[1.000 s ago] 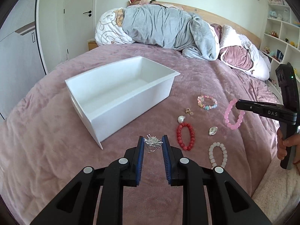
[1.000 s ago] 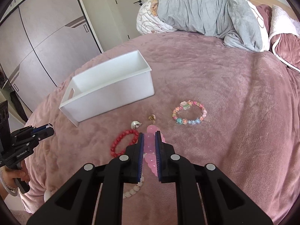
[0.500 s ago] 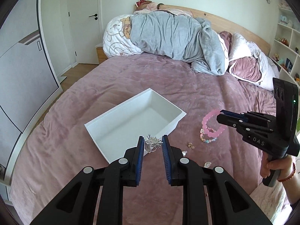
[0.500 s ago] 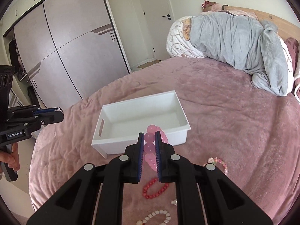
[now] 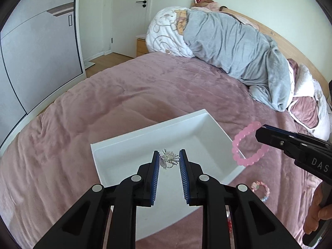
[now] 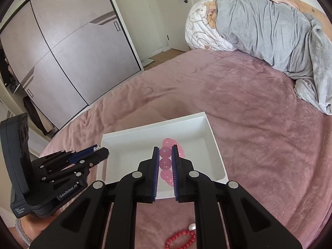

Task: Organize jewelry
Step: 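Carry brooch in left gripper and pink bracelet in right gripper over bin, then open left gripper to drop brooch while right gripper drops pink bracelet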

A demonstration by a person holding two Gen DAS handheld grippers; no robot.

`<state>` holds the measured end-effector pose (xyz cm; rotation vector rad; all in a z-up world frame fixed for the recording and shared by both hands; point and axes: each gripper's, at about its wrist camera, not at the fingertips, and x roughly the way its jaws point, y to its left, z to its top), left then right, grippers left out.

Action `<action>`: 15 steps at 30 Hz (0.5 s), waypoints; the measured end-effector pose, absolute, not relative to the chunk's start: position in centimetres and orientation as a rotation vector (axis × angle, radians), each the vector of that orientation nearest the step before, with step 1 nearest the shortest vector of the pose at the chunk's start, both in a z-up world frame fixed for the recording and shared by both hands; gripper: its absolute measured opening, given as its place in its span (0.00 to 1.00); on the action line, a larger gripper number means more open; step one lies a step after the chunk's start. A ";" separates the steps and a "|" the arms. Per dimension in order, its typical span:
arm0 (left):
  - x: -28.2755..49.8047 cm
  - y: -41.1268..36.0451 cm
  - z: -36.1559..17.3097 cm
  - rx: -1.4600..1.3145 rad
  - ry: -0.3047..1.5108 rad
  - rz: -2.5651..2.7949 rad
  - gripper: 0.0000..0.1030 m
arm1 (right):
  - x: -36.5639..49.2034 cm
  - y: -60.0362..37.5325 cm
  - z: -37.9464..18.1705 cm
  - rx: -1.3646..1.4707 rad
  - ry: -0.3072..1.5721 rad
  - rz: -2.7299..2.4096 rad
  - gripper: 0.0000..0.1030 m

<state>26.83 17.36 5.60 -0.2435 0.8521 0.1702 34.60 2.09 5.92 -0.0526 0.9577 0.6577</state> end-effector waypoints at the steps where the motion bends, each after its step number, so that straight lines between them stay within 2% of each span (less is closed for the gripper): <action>1: 27.5 17.8 5.0 -0.235 0.856 0.179 0.23 | 35.3 2.4 5.0 -0.048 0.975 0.646 0.12; 15: 32.0 19.7 -6.0 -0.214 1.102 0.164 0.23 | 41.0 5.8 -5.6 0.008 1.146 0.567 0.12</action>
